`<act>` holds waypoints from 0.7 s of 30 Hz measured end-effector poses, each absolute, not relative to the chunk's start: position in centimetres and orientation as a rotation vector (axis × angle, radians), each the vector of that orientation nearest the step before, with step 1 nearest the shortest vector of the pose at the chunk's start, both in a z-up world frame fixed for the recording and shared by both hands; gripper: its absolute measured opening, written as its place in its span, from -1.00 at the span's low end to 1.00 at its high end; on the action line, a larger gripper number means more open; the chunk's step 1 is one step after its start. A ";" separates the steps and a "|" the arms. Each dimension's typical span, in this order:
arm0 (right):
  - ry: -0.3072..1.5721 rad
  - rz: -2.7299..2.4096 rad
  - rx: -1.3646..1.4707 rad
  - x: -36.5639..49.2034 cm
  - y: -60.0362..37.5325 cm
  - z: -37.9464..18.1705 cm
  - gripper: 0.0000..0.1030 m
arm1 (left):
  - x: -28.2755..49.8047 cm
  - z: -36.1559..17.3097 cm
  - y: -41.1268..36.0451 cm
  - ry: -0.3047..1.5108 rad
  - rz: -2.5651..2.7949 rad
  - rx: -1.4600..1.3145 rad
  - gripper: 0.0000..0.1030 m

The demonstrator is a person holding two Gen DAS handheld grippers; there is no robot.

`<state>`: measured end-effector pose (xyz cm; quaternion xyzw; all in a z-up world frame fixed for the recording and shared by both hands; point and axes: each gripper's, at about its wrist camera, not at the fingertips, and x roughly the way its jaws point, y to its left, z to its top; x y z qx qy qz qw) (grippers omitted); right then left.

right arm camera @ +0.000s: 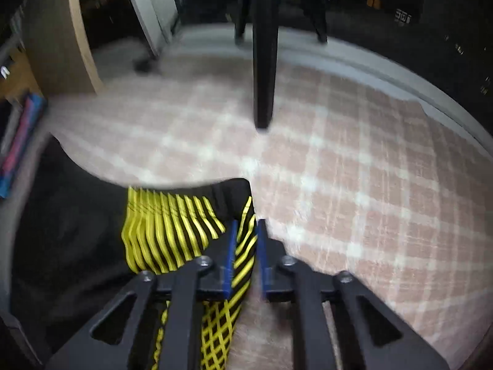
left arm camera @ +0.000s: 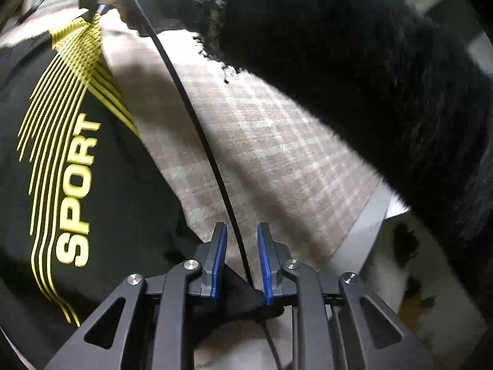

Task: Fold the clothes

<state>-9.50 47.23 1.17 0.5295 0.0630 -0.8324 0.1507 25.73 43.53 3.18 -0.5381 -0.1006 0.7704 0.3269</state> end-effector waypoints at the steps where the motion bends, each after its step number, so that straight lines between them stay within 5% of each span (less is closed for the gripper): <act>1: 0.178 -2.392 1.532 -9.2 47.3 1.6 -0.58 | 25.8 3.6 42.8 -0.259 2.047 -1.400 -0.48; 4: 0.056 -2.360 1.500 -7.0 48.7 4.2 -0.57 | 27.1 5.3 39.9 -0.206 2.163 -1.358 -0.24; 11: -0.191 -2.262 1.447 5.2 55.6 9.5 -0.57 | 30.6 3.6 36.2 -0.196 2.160 -1.426 -0.16; 16: -0.309 -2.125 1.640 18.7 59.3 4.5 -0.57 | 33.5 4.2 34.0 -0.125 2.252 -1.413 -0.13; 21: -0.502 -1.996 1.714 26.3 59.8 0.7 -0.57 | 33.6 2.4 26.8 -0.357 2.275 -1.603 -0.07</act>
